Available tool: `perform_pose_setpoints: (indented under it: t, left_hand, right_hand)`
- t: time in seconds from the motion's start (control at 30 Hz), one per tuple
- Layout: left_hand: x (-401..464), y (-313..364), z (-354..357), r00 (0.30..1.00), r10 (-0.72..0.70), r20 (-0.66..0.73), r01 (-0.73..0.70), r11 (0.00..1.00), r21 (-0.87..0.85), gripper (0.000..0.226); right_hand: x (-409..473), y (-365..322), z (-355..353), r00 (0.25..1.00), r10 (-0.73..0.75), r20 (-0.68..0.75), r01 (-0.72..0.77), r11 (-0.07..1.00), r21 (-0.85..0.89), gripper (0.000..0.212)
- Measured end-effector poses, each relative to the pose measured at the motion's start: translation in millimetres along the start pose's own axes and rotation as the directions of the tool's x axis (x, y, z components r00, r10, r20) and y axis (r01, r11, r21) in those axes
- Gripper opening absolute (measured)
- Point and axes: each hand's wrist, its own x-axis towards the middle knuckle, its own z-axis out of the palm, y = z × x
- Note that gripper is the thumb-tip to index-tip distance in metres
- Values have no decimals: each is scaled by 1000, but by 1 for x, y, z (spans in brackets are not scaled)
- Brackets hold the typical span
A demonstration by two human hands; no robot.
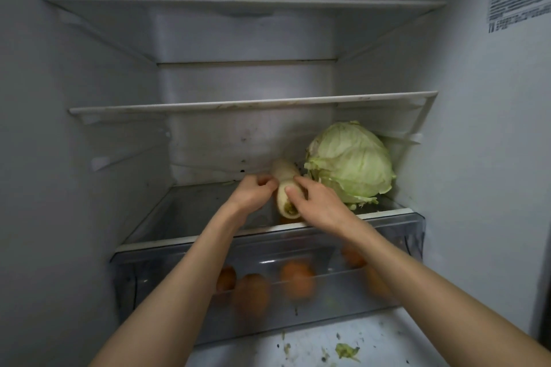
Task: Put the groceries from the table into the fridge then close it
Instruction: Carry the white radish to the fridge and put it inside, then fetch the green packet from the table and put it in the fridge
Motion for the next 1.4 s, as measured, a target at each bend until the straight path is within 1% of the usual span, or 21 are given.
perform_pose_setpoints:
  t: [0.07,0.1,0.13,0.17,0.23,0.33,0.43,0.53,0.6,0.7,0.77,0.83,0.93,1.03,1.1,1.17,1.23,1.3,1.4]
  left_hand:
    - [-15,5,-1,1000,26,-16,-25,999,46,29]
    - [-23,8,-2,998,49,-34,-46,994,95,31]
    - [-31,11,-3,995,82,-60,-70,981,179,33]
    - [-40,14,-5,989,120,-88,-90,955,284,37]
    - [-63,17,-9,972,204,-115,-125,868,481,48]
    - [-102,17,-10,933,338,-121,-184,741,646,56]
    - [-149,18,-6,913,367,-177,-112,643,757,57]
    - [-209,13,4,885,398,-243,-25,561,828,60]
    - [-249,8,10,887,371,-274,40,529,848,66]
    - [-302,-1,16,919,266,-292,127,500,856,71]
    - [-335,-6,23,924,207,-320,191,475,859,72]
    - [-370,-14,32,919,168,-357,236,491,839,71]
    - [-434,-32,47,909,97,-404,299,523,798,67]
    - [-507,-51,58,877,4,-480,409,517,752,63]
    - [-557,-62,60,839,-86,-537,502,502,704,63]
    - [-609,-70,59,795,-184,-579,589,467,660,66]
    - [-663,-77,55,735,-260,-627,671,416,614,68]
    - [-717,-77,50,666,-301,-682,741,367,562,68]
    - [-798,-66,39,544,-355,-760,837,287,465,62]
  right_hand:
    - [-11,6,-3,998,-59,-19,60,998,13,48]
    - [-16,9,-6,996,-84,-29,85,996,13,48]
    - [-21,12,-8,995,-97,-38,98,995,11,48]
    - [-26,15,-11,993,-104,-47,105,994,9,50]
    - [-37,19,-15,990,-130,-59,131,991,4,54]
    - [-64,19,-23,969,-247,-31,245,968,-48,63]
    - [-98,19,-32,939,-345,-4,341,930,-141,70]
    - [-134,23,-38,932,-363,-7,355,915,-194,76]
    - [-159,23,-36,936,-351,6,347,923,-169,79]
    - [-199,17,-24,935,-348,67,353,929,-110,80]
    - [-228,12,-12,922,-369,113,380,920,-93,80]
    - [-259,8,1,910,-379,171,389,921,-27,80]
    - [-312,3,23,888,-380,258,353,924,146,79]
    - [-364,-5,47,826,-424,372,386,906,176,78]
    - [-397,-17,63,766,-460,450,432,886,169,78]
    - [-428,-32,78,699,-503,508,487,855,177,79]
    - [-460,-52,94,615,-549,566,538,817,208,79]
    - [-497,-75,111,526,-592,611,587,772,242,79]
    - [-565,-120,131,391,-653,649,653,693,304,78]
